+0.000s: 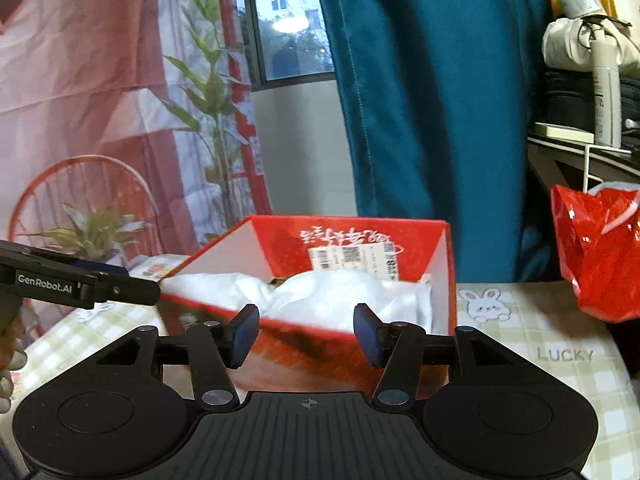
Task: Organize soft objects
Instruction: 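Move both tools back toward the remaining pile of soft items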
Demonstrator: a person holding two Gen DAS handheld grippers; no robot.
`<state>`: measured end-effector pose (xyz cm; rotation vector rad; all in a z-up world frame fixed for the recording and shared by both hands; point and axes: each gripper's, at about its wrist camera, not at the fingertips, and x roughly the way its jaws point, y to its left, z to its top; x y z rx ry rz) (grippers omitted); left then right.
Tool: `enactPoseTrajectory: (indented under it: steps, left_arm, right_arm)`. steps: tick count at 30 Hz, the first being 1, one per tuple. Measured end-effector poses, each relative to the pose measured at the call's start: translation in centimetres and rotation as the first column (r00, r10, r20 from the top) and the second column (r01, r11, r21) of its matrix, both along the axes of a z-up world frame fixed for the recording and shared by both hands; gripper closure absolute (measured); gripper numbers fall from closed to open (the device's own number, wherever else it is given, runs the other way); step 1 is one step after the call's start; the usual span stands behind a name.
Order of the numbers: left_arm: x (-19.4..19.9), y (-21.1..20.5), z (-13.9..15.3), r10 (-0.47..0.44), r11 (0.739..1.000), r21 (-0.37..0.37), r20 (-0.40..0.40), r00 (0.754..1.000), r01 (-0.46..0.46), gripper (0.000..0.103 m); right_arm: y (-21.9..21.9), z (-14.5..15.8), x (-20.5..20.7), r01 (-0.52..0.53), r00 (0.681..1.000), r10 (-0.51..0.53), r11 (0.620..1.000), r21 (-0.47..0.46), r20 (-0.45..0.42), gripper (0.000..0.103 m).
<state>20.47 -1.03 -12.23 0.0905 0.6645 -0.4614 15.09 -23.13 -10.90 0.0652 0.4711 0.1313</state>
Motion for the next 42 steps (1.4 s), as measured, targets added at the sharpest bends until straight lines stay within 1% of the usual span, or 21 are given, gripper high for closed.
enactPoseTrajectory:
  steps: [3,8,14,17,20,21,24,26,27,29,30,34,37,42]
  left_arm:
    - [-1.7,0.7,-0.8,-0.001,1.000,-0.001,-0.025,1.000,0.001,0.034]
    - [-4.8,2.2,-2.4,0.011,0.999,-0.033,-0.080,0.997,-0.013,0.034]
    - [-8.8,3.6,-4.9,0.005,0.998,-0.053,-0.165,0.986,-0.014,0.035]
    - [-10.6,4.2,-6.6,-0.005,0.998,-0.060,-0.225,0.974,-0.009,0.036]
    - [-11.6,4.6,-7.8,-0.015,0.998,-0.059,-0.263,0.965,0.000,0.037]
    - [-11.7,4.8,-8.0,-0.011,0.998,-0.064,-0.275,0.961,-0.007,0.038]
    - [-11.7,5.2,-8.7,-0.001,0.996,-0.082,-0.312,0.950,-0.026,0.045]
    - [-11.8,5.3,-9.1,-0.010,0.996,-0.088,-0.336,0.942,-0.021,0.055]
    - [-11.9,5.3,-9.3,-0.015,0.996,-0.092,-0.348,0.937,-0.019,0.056]
    - [-11.8,4.9,-10.1,-0.029,0.995,-0.099,-0.387,0.922,-0.010,0.062]
    - [-11.6,4.6,-10.6,-0.032,0.995,-0.097,-0.405,0.914,-0.009,0.062]
    - [-11.2,4.8,-11.3,-0.033,0.992,-0.122,-0.426,0.904,-0.021,0.062]
    - [-11.0,4.5,-11.4,-0.033,0.991,-0.132,-0.429,0.903,-0.026,0.062]
    - [-10.1,3.3,-11.5,-0.051,0.991,-0.131,-0.427,0.903,-0.006,0.063]
  right_arm:
    - [0.4,-0.4,-1.8,-0.018,1.000,0.018,1.000,0.010,-0.009,0.054]
    - [1.3,-1.8,-4.7,-0.040,0.998,0.040,0.999,0.015,-0.045,0.054]
    - [2.3,-3.9,-7.5,-0.056,0.989,0.063,0.997,0.054,-0.132,0.054]
    - [2.5,-5.1,-8.4,-0.056,0.979,0.070,0.995,0.081,-0.190,0.057]
    - [3.2,-5.9,-9.1,-0.088,0.964,0.103,0.993,0.073,-0.244,0.057]
    - [3.5,-6.0,-9.3,-0.102,0.960,0.117,0.992,0.069,-0.255,0.057]
    - [4.3,-6.1,-9.7,-0.142,0.948,0.155,0.988,0.064,-0.277,0.057]
    - [4.8,-6.0,-9.8,-0.164,0.943,0.173,0.985,0.054,-0.284,0.057]
    - [5.0,-6.0,-10.0,-0.174,0.940,0.181,0.983,0.052,-0.288,0.057]
    - [5.3,-5.9,-10.0,-0.184,0.936,0.190,0.982,0.051,-0.297,0.057]
    - [5.3,-6.0,-10.0,-0.187,0.934,0.194,0.981,0.052,-0.300,0.057]
    - [5.6,-6.3,-10.0,-0.207,0.921,0.215,0.977,0.058,-0.325,0.057]
    - [5.8,-6.7,-9.8,-0.222,0.911,0.230,0.973,0.063,-0.343,0.057]
    - [5.9,-7.2,-9.7,-0.228,0.902,0.239,0.971,0.075,-0.359,0.057]
